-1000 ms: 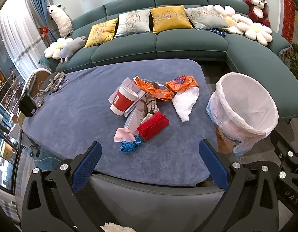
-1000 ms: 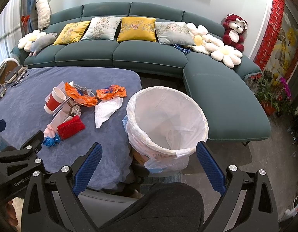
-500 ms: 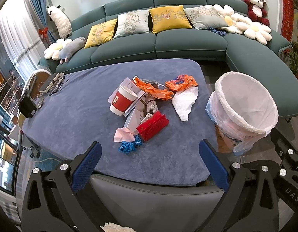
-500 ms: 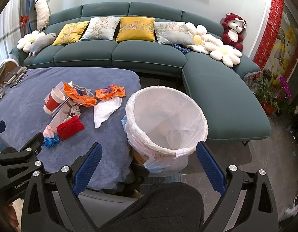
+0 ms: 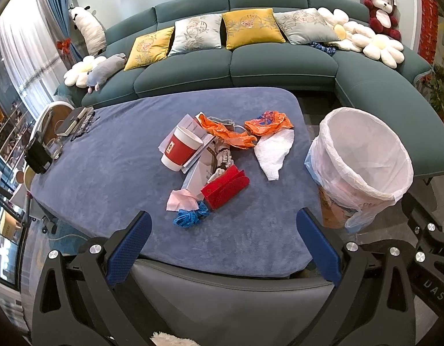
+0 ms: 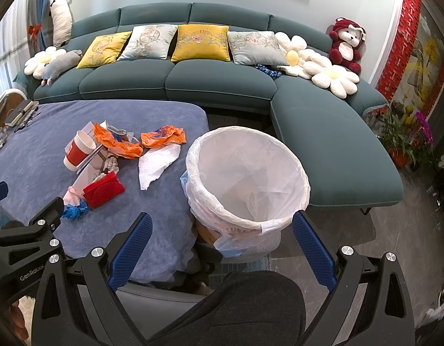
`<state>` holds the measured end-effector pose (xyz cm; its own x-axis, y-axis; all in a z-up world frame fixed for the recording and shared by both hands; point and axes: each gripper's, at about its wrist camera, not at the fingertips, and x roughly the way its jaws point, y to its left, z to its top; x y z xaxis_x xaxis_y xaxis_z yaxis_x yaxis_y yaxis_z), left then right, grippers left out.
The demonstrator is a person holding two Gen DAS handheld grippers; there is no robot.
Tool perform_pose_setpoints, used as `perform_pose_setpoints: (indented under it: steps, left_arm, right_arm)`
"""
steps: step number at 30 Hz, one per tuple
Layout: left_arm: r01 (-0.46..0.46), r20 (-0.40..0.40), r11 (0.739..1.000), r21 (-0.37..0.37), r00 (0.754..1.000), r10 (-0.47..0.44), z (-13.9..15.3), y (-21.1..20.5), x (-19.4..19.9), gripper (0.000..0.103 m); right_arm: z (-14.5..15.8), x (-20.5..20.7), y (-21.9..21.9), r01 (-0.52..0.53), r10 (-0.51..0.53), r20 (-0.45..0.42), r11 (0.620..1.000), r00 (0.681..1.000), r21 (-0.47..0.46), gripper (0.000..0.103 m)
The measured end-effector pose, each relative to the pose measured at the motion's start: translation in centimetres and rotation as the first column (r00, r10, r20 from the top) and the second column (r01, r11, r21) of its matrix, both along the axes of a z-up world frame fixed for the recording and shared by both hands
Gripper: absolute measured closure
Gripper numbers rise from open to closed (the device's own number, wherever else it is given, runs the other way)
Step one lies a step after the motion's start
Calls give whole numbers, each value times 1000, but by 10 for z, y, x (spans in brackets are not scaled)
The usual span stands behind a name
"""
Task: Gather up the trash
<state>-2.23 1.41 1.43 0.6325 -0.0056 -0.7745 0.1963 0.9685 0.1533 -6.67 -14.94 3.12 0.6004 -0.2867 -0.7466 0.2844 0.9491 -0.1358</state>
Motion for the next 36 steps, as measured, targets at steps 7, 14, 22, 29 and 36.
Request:
perform_pose_setpoints:
  steps: [7, 14, 22, 29, 36]
  left_arm:
    - [-3, -11, 1000, -28, 1000, 3, -11, 4, 4, 7]
    - [-12, -74, 999, -41, 997, 8, -39, 20, 17, 7]
    - [-88, -130, 992, -87, 989, 77, -71, 65, 50, 7]
    - [-128, -157, 986, -103, 981, 111, -92, 97, 74, 7]
    - [-137, -188, 984, -111, 976, 115, -112, 107, 101, 12]
  right_arm:
    - [-8, 1, -3, 13, -13, 2, 1000, 1000, -14, 9]
    - [-18, 10, 0, 40, -40, 7, 999, 999, -14, 9]
    - [-33, 30, 6, 58, -58, -16, 998, 998, -11, 9]
    - [-46, 51, 19, 49, -49, -41, 999, 998, -6, 9]
    - [-60, 73, 41, 18, -18, -74, 1000, 997, 3, 9]
